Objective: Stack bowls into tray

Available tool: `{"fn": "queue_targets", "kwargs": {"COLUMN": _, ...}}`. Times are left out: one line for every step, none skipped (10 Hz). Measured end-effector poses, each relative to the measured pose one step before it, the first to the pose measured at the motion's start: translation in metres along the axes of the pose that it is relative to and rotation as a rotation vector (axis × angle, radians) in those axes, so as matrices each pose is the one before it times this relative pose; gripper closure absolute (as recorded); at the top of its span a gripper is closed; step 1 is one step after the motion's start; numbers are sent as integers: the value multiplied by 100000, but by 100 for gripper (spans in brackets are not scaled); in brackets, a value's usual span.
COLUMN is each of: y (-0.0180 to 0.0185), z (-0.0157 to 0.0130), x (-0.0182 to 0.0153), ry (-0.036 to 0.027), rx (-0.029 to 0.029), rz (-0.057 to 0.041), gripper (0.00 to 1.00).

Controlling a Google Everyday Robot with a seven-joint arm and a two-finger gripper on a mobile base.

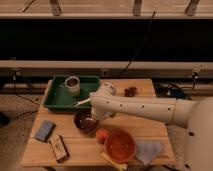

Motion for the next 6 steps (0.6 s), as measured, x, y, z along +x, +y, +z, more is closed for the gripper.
{"fn": "queue_targets", "kwargs": {"y": -210, "z": -420, "x": -78, "ry": -555, "rx": 1359, "rz": 878, "gripper": 100}}
{"fn": "queue_targets", "kwargs": {"y": -222, "z": -721, "x": -64, "ry": -776, "rx": 2168, "rz": 1026, "gripper": 100}}
{"fn": "queue_targets", "kwargs": {"y": -220, "z": -1134, "x": 36, "ry": -129, "rx": 2400, "rz": 622, "gripper": 100}}
{"fn": "queue_targets", "kwargs": {"y": -229, "z": -953, "x": -51, "ry": -190, "rx": 1946, "rz": 388, "gripper": 100}}
{"fn": "queue_targets", "kwargs": {"y": -243, "z": -1815, "x": -177, "ry": -215, "rx": 3392, "rz": 64, "gripper": 100}}
{"fn": "queue_targets", "kwargs": {"y": 12, "z": -1119, "x": -190, "ry": -76, "rx": 2079, "rz": 45, "gripper": 100}}
